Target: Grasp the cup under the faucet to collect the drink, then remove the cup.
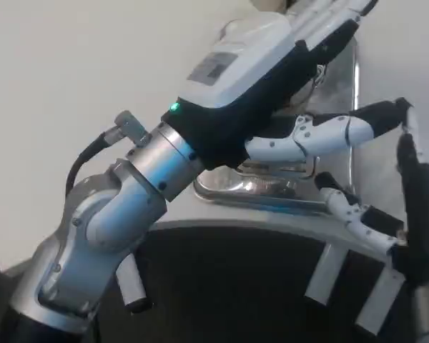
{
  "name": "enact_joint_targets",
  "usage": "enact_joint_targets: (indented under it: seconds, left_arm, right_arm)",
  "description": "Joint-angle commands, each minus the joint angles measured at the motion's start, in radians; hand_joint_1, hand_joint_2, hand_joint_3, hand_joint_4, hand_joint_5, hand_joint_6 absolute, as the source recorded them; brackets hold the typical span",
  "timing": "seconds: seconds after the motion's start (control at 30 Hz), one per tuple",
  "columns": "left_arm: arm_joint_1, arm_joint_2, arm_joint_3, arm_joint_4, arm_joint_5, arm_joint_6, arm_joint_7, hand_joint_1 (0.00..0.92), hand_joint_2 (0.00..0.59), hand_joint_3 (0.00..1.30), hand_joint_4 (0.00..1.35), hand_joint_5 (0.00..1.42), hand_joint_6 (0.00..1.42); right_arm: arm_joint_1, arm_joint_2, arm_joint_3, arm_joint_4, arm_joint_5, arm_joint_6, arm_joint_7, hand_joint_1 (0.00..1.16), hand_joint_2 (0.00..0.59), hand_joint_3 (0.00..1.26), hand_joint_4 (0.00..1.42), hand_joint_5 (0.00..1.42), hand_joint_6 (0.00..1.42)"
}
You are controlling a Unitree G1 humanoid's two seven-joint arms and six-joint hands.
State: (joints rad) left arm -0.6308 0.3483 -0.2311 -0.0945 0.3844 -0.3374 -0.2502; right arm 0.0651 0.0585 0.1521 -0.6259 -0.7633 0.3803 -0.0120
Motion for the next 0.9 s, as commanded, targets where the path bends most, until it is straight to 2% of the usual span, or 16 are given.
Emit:
enact_joint_targets:
  seconds: [0.03, 0.23, 0.47, 0.67, 0.9]
  left_arm:
    - [0.028, 0.015, 0.0, 0.017, 0.013, -0.003, -0.013, 0.0, 0.234, 0.0, 0.0, 0.0, 0.0]
    - [0.046, 0.019, 0.024, 0.008, 0.03, 0.001, 0.011, 0.0, 0.235, 0.0, 0.0, 0.0, 0.0]
    - [0.096, 0.018, 0.128, -0.012, 0.059, 0.043, 0.117, 0.0, 0.241, 0.0, 0.0, 0.0, 0.0]
    - [0.145, 0.036, 0.211, -0.021, 0.089, 0.034, 0.19, 0.0, 0.24, 0.0, 0.0, 0.0, 0.0]
    - [0.249, 0.018, 0.277, -0.043, 0.143, 0.07, 0.317, 0.0, 0.246, 0.0, 0.0, 0.0, 0.0]
  right_arm:
    - [-0.052, 0.022, -0.003, 0.049, 0.02, 0.026, -0.024, 0.76, 0.321, 0.0, 0.0, 0.0, 0.14]
    - [-0.124, 0.008, -0.01, 0.103, 0.053, 0.04, -0.027, 0.76, 0.324, 0.0, 0.0, 0.0, 0.14]
    - [-0.189, -0.021, -0.031, 0.16, 0.105, 0.039, -0.007, 0.73, 0.283, 0.0, 0.0, 0.0, 0.16]
    - [-0.244, -0.056, -0.037, 0.201, 0.151, 0.034, 0.013, 0.73, 0.262, 0.0, 0.0, 0.0, 0.16]
    - [-0.278, -0.081, -0.031, 0.227, 0.19, 0.033, 0.023, 0.73, 0.251, 0.0, 0.0, 0.0, 0.16]
